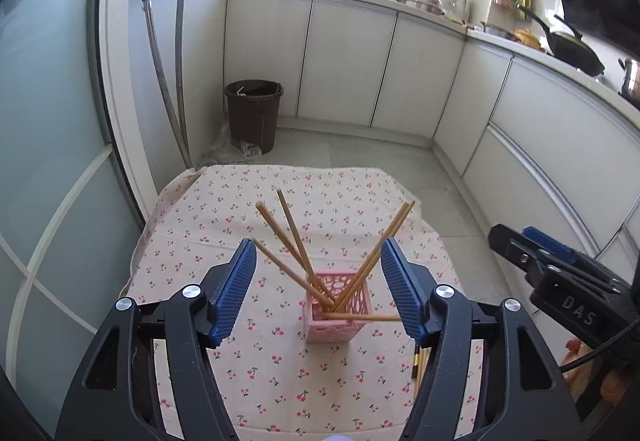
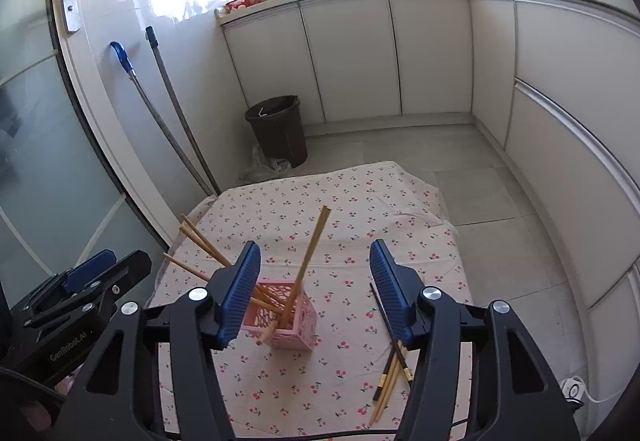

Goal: Organize utensils
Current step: 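Lower both chopsticks into the pink basket and open both grippers, then reach the left gripper to the bundle and grasp the black chopstick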

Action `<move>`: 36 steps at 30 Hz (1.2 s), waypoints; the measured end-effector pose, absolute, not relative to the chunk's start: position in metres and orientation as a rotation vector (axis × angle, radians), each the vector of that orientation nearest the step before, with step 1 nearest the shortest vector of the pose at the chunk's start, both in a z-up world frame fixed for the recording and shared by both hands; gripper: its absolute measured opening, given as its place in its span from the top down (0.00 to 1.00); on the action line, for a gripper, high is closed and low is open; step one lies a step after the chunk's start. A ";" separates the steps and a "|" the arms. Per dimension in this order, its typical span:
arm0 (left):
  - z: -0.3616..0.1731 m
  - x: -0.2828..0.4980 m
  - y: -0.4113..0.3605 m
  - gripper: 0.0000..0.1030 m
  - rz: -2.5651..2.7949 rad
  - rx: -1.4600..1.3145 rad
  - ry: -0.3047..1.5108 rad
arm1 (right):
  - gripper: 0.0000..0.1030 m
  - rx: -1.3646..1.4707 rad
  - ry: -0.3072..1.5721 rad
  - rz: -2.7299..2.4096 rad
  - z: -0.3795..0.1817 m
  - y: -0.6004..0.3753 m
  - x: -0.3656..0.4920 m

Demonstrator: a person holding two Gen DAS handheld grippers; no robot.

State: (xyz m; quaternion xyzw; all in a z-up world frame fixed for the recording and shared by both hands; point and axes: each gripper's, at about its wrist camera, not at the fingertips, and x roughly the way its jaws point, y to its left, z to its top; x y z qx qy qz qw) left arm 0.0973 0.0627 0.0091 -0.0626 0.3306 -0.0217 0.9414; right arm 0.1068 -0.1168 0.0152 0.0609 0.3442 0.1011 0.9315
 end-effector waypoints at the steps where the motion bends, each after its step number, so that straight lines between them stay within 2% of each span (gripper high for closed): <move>1: 0.007 0.097 0.060 0.38 -0.045 -0.121 0.680 | 0.36 0.123 0.706 0.196 0.013 -0.121 0.104; 3: 0.004 0.095 0.055 0.35 -0.050 -0.108 0.687 | 0.32 0.120 0.715 0.176 0.006 -0.130 0.097; 6: 0.000 0.091 0.048 0.23 -0.044 -0.096 0.683 | 0.27 0.110 0.733 0.150 -0.003 -0.142 0.091; 10: -0.008 0.084 0.046 0.09 -0.036 -0.108 0.695 | 0.16 0.150 0.765 0.124 -0.011 -0.163 0.087; 12: -0.019 0.080 0.046 0.07 -0.025 -0.120 0.725 | 0.12 0.192 0.776 0.116 -0.013 -0.178 0.086; 18: -0.108 0.074 0.029 0.07 -0.019 -0.187 1.010 | 0.08 0.369 0.812 0.094 -0.014 -0.227 0.093; 22: -0.161 0.066 -0.027 0.07 -0.123 -0.069 1.180 | 0.08 0.537 0.857 0.086 -0.019 -0.262 0.099; 27: -0.158 0.077 -0.100 0.08 -0.279 0.096 1.115 | 0.08 0.715 0.860 0.081 -0.025 -0.299 0.100; 32: -0.151 0.158 -0.125 0.09 -0.250 0.026 1.160 | 0.08 0.839 0.866 0.052 -0.036 -0.326 0.101; 33: -0.152 0.175 -0.129 0.11 -0.242 0.022 1.177 | 0.08 0.883 0.875 0.063 -0.041 -0.331 0.102; 35: -0.157 0.209 -0.137 0.23 -0.226 0.040 1.217 | 0.08 0.942 0.884 0.083 -0.047 -0.338 0.104; 36: -0.162 0.225 -0.140 0.35 -0.204 0.055 1.237 | 0.08 0.944 0.885 0.084 -0.048 -0.341 0.106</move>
